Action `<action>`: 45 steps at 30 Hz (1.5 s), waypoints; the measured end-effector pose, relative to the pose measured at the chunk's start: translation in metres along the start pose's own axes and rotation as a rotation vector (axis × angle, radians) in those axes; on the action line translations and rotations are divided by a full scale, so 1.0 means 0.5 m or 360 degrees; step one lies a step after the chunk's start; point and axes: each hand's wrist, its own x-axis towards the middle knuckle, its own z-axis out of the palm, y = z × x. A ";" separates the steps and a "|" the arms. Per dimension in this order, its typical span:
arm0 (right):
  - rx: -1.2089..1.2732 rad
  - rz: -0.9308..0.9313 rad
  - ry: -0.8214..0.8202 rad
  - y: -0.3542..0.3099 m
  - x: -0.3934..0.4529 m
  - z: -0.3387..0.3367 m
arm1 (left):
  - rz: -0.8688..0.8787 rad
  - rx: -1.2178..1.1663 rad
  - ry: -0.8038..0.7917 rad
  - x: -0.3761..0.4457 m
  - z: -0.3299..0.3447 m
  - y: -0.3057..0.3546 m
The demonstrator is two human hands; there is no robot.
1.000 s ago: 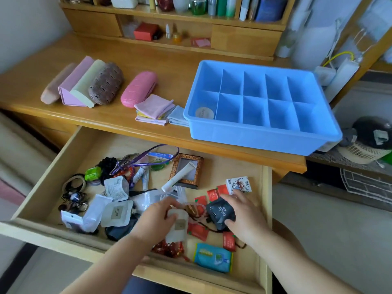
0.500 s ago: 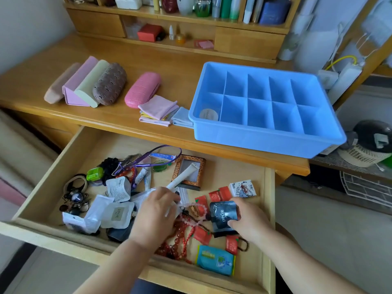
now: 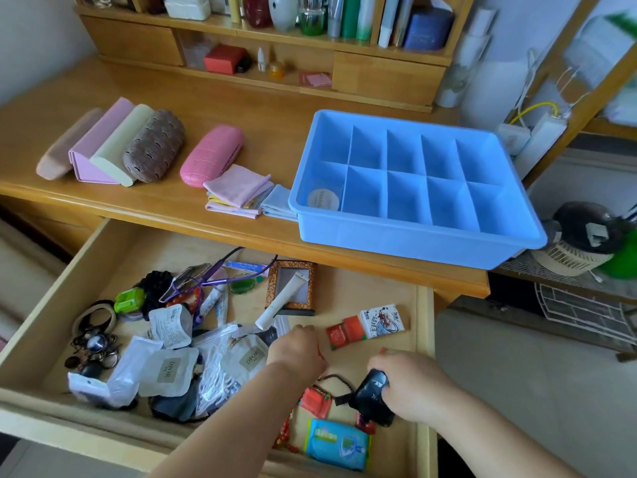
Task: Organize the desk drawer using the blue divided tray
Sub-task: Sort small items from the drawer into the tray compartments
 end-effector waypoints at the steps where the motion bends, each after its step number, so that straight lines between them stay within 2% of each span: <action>1: -0.0129 0.0004 0.0005 -0.004 0.004 0.001 | 0.0011 0.0015 0.0008 -0.002 0.001 -0.004; 4: -0.0196 0.0019 0.0134 -0.011 0.023 0.004 | 0.0041 0.0010 0.0041 -0.013 0.008 -0.012; 6: -0.0053 0.0043 0.0426 -0.006 0.044 -0.006 | 0.0063 -0.0072 0.0094 -0.020 0.013 -0.019; 8: -0.0129 0.0059 0.0646 0.009 0.075 -0.017 | 0.0087 -0.0207 0.0175 -0.025 0.015 -0.026; 9: -0.0210 0.0063 0.0661 0.017 0.089 -0.022 | 0.0099 -0.0276 0.0216 -0.027 0.015 -0.028; 13: -0.0508 0.0039 0.0410 0.028 0.125 -0.032 | 0.0185 -0.0415 0.0302 -0.039 0.004 -0.033; 16: -0.0570 -0.0107 0.0495 0.021 0.119 -0.033 | 0.0311 -0.0414 0.0399 -0.051 -0.002 -0.032; 19: -0.0274 -0.0264 0.0687 -0.001 0.082 -0.047 | 0.0466 -0.0549 0.0630 -0.075 -0.020 -0.022; 22: 0.0095 -0.0552 0.0977 -0.037 0.028 -0.096 | 0.0818 -0.0689 0.1026 -0.095 -0.058 -0.016; 25: 0.0462 -0.0718 0.1226 -0.063 -0.012 -0.189 | 0.1034 -0.0621 0.1432 -0.096 -0.132 -0.001; 27: 0.0674 -0.0776 0.1335 -0.073 -0.015 -0.274 | 0.1104 -0.0481 0.1577 -0.085 -0.196 0.007; 29: 0.0826 -0.0715 0.1384 -0.076 -0.001 -0.366 | 0.1120 -0.0176 0.1552 -0.063 -0.258 0.017; 32: 0.0696 -0.0505 0.1395 -0.084 0.046 -0.471 | 0.0934 0.0409 0.1156 -0.022 -0.335 0.043; 34: 0.0575 -0.0411 0.1353 -0.104 0.085 -0.501 | 0.0859 0.0622 0.1017 0.011 -0.365 0.057; 38: 0.0339 -0.0284 0.1197 -0.137 0.146 -0.502 | 0.0913 0.0712 0.1025 0.037 -0.371 0.060; 45: 0.0075 -0.0295 0.1125 -0.175 0.182 -0.520 | 0.0886 0.0670 0.1034 0.030 -0.368 0.062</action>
